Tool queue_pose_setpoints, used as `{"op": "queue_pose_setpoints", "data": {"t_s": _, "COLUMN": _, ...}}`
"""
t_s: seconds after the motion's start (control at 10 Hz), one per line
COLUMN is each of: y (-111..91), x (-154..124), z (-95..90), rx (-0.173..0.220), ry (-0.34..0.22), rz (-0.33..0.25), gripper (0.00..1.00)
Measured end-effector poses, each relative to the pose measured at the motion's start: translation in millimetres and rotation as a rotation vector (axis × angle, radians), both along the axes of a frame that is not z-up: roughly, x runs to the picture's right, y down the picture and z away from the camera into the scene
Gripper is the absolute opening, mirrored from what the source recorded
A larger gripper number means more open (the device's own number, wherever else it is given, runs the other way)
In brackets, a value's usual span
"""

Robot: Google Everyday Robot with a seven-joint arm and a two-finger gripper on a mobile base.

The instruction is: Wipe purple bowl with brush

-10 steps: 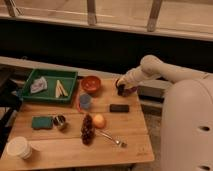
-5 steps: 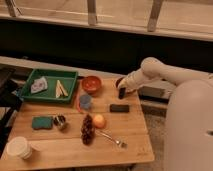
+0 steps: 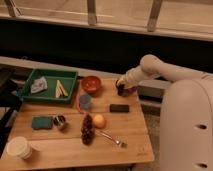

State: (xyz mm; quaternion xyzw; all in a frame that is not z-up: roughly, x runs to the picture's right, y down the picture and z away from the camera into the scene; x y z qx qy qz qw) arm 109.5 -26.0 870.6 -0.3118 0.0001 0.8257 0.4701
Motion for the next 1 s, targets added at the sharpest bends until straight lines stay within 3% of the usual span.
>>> {"op": "queue_pose_setpoints", "data": {"t_s": 0.4, "y": 26, "x": -11, "z": -14.2, "rx": -0.015, "ry": -0.028, "rz": -0.005, "gripper": 0.0}}
{"op": "queue_pose_setpoints", "data": {"t_s": 0.7, "y": 36, "x": 17, "z": -5.7, "rx": -0.073, "ry": 0.083, "rz": -0.02, "gripper": 0.0}}
{"op": "queue_pose_setpoints", "data": {"t_s": 0.9, "y": 30, "x": 30, "z": 7.2, "rx": -0.111, "ry": 0.167, "rz": -0.049, "gripper": 0.0}}
{"op": "queue_pose_setpoints", "data": {"t_s": 1.0, "y": 21, "x": 28, "z": 12.0, "rx": -0.111, "ry": 0.192, "rz": -0.059, "gripper": 0.0}}
